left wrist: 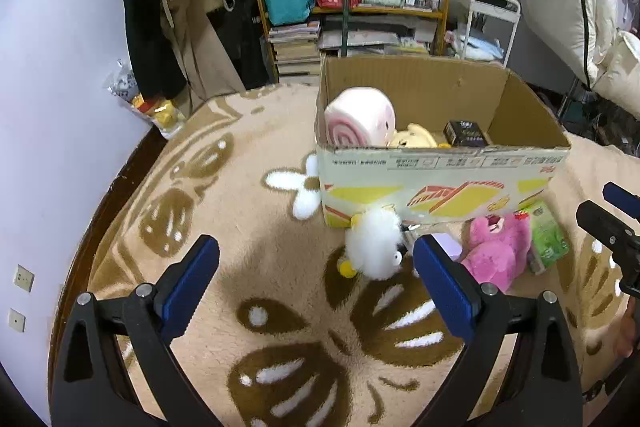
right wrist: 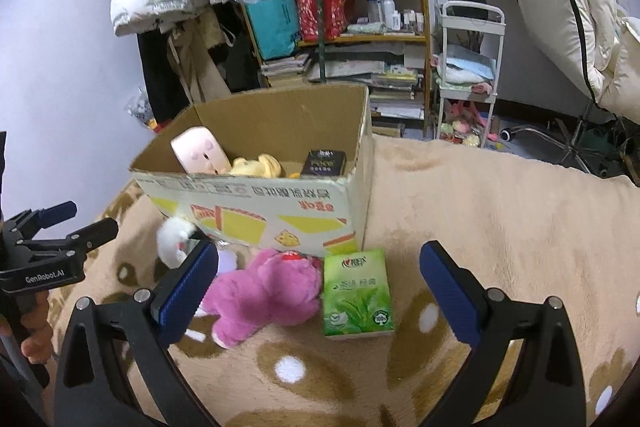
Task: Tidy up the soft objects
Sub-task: 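Withdraw both open tools from the box, then grasp the small white plush with the left tool while the right tool grasps the green tissue pack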
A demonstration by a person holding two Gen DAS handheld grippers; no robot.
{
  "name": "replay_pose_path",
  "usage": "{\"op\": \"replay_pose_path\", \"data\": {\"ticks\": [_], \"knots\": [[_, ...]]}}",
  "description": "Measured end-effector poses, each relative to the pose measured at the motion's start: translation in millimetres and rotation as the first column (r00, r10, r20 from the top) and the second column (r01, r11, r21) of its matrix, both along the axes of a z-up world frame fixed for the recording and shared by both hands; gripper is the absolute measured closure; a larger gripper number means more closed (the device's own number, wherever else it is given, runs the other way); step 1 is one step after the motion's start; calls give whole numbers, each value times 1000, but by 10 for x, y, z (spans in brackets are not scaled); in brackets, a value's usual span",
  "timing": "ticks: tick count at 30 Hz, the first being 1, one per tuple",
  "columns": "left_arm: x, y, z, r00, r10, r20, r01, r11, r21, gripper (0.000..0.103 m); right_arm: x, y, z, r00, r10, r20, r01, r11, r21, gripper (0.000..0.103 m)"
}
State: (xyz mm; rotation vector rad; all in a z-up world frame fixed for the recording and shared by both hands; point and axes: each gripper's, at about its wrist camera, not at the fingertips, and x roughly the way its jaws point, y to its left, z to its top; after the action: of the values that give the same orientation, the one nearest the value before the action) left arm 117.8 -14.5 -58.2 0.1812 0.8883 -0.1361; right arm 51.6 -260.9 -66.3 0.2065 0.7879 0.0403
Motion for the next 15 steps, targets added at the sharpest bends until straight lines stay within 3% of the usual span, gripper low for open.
{"op": "replay_pose_path", "data": {"ticks": [4, 11, 15], "knots": [[86, -26, -124, 999, 6, -36, -5, 1000, 5, 6, 71, -28, -105, 999, -12, -38, 11, 1000, -11, 1], [271, -32, -296, 996, 32, -83, -32, 999, -9, 6, 200, -83, -316, 992, -25, -125, 22, 1000, -21, 18], [351, -26, -355, 994, 40, -97, -43, 999, -29, 6, 247, -115, -439, 984, -39, -176, 34, 999, -30, 21]]}}
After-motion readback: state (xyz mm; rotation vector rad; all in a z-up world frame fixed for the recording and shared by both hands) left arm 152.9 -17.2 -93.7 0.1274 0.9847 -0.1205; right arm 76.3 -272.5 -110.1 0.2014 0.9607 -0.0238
